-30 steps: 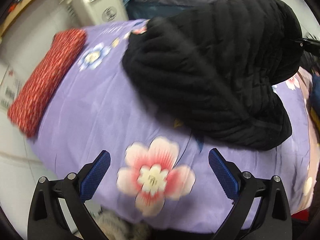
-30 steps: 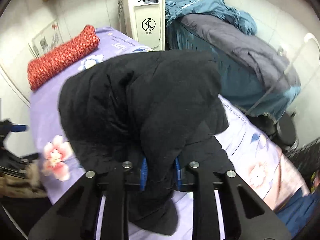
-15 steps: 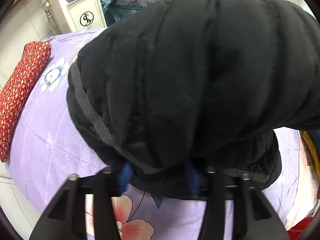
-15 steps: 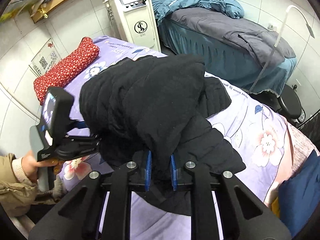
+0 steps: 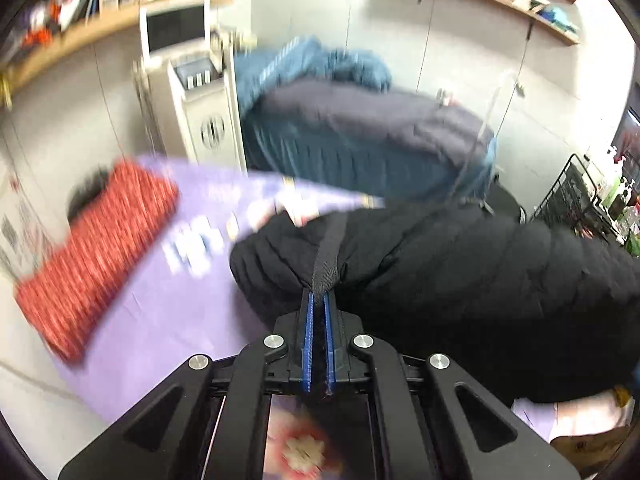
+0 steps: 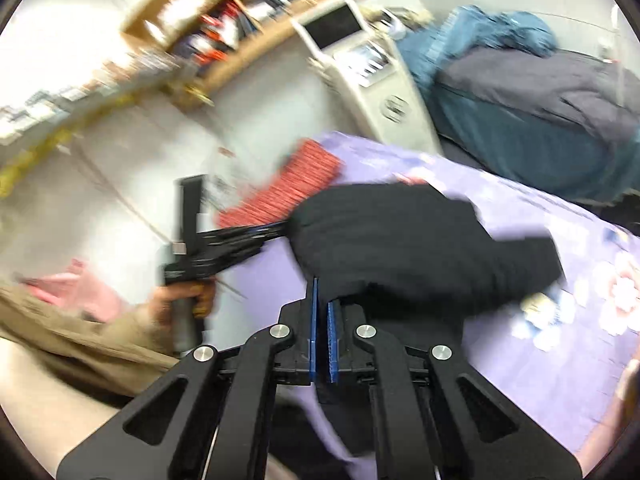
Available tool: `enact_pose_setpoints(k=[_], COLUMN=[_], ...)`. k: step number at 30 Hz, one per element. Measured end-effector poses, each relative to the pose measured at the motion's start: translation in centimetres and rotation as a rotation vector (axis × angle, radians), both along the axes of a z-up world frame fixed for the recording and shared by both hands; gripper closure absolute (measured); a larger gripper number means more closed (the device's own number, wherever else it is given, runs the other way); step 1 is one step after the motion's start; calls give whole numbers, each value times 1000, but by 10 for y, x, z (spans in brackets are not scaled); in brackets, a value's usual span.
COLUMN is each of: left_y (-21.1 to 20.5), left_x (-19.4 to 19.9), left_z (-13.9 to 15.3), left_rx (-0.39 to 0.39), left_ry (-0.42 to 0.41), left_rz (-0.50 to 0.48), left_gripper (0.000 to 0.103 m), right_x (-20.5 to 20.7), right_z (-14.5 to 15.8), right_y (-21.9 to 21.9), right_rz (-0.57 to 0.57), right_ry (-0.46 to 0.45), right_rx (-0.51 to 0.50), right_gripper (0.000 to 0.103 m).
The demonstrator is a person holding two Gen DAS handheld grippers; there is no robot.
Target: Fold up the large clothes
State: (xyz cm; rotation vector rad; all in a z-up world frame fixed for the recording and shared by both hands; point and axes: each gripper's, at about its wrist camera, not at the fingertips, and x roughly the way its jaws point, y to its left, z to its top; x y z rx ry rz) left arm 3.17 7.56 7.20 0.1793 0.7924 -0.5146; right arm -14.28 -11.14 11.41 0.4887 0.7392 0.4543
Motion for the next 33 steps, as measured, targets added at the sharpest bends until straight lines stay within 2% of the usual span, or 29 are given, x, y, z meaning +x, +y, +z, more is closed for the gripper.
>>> enact_pose_setpoints(k=[2,4,5,6,7,8,9,10,12,13,15,16,18,22,25,26,28,30,32,33], left_y=[-13,-35,-53,-66,-67,-80,-83,-88,-88,-78,-63,-53,-24,44,91,105,131,148,153,155], left_x=[12,22,29,33,29,28,22,16,1,-6,-9,-10,-5,2,2,-1,-8,-22,-37,-41], left_z=[19,17,9,-2,-9,-21,-30,-34,-48,-55,-67,-69,-79,-105,-123,-128,-141,-157,-171,-177], left_rx=[-15,19,51,64,64,66,63,60,80,100,154,164,181,219,268,261,227,164,93,58], left_ry=[-25,-53,-51,-26,-6,19,38,51,29,23,23,32,64,147,222,248,315,394,458,483], left_rz=[-23,-39,-52,-81,-104,-129,-154,-183,-194,-189,-155,-138,-83,66,161,183,226,236,221,209], left_gripper=[98,98,95,78,58,47,26,16,13,11,10,10,9,8,8,8,8,8,8,8], right_x=[-3,2,7,13,22,30,35,36,29,18,-6,-15,-25,-34,-42,-41,-35,-22,-11,-5], right_z=[21,25,21,13,-1,-21,-47,-65,-102,-118,-141,-144,-144,-166,-195,-204,-221,-237,-250,-257], right_y=[3,-7,-16,-25,-37,-51,-69,-80,-102,-113,-120,-119,-101,-32,27,43,56,57,52,49], right_rz=[3,-56,-118,-185,-260,-324,-393,-436,-561,-631,-666,-658,-573,-246,-21,42,102,113,103,94], right_ry=[-84,-117,-100,-61,7,92,188,247,374,428,471,481,468,451,448,451,477,520,558,568], right_rx=[45,49,35,16,-13,-14,22,35,7,-16,-41,-79,-231,-493,-576,-569,-461,-266,-146,-116], right_gripper=[98,98,98,97,92,90,82,62,37,37,37,37,37,28,28,28,28,28,28,28])
